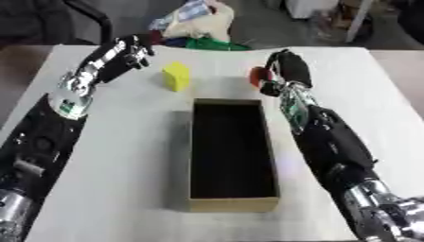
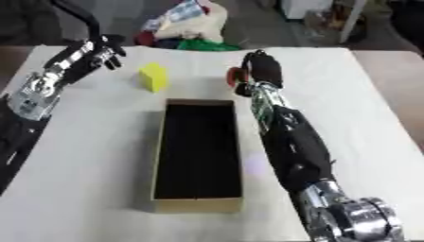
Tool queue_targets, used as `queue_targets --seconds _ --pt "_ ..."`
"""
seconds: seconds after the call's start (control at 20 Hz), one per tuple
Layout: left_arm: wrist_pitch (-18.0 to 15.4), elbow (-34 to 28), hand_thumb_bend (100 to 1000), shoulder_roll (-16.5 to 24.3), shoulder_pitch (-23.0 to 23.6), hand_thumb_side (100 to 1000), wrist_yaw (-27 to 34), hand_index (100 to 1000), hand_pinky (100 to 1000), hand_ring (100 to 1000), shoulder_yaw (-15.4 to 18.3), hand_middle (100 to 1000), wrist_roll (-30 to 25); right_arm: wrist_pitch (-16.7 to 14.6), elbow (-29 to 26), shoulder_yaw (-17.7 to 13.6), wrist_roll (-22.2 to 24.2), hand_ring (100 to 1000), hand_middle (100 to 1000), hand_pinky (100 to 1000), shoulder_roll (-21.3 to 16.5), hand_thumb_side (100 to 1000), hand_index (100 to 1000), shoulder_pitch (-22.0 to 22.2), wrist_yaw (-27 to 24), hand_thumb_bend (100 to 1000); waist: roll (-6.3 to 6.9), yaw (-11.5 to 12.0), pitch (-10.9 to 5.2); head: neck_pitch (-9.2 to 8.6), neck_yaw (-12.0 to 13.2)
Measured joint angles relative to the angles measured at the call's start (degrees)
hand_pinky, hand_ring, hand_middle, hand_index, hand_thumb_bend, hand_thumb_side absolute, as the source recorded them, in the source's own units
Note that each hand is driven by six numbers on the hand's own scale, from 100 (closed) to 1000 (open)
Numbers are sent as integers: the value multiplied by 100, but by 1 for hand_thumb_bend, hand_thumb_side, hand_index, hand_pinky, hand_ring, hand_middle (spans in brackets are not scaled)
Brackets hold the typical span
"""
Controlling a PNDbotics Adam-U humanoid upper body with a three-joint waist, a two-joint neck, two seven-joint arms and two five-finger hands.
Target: Pick up objects on the table and place them in the box.
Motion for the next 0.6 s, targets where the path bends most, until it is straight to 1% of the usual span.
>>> queue_targets --seconds 0.2,0.35,0.45,0.6 --pt "17 24 100 7 43 962 8 916 627 626 0 674 -6 -230 -129 107 76 496 498 719 -7 100 204 -1 -42 100 -19 -81 -79 6 51" --pt "46 50 100 12 91 964 10 916 627 627 0 675 -5 -472 -284 257 173 497 498 720 -28 100 202 -1 -102 100 -37 -163 -143 55 124" --pt "60 72 100 33 112 965 12 916 626 627 0 675 -1 -648 -433 406 264 501 500 723 -61 100 202 0 -160 100 -54 -210 -183 92 180" --pt "81 104 100 88 143 966 22 915 625 627 1 675 -1 -923 -707 708 455 500 501 724 -86 100 202 20 -339 100 -62 -263 -223 138 251"
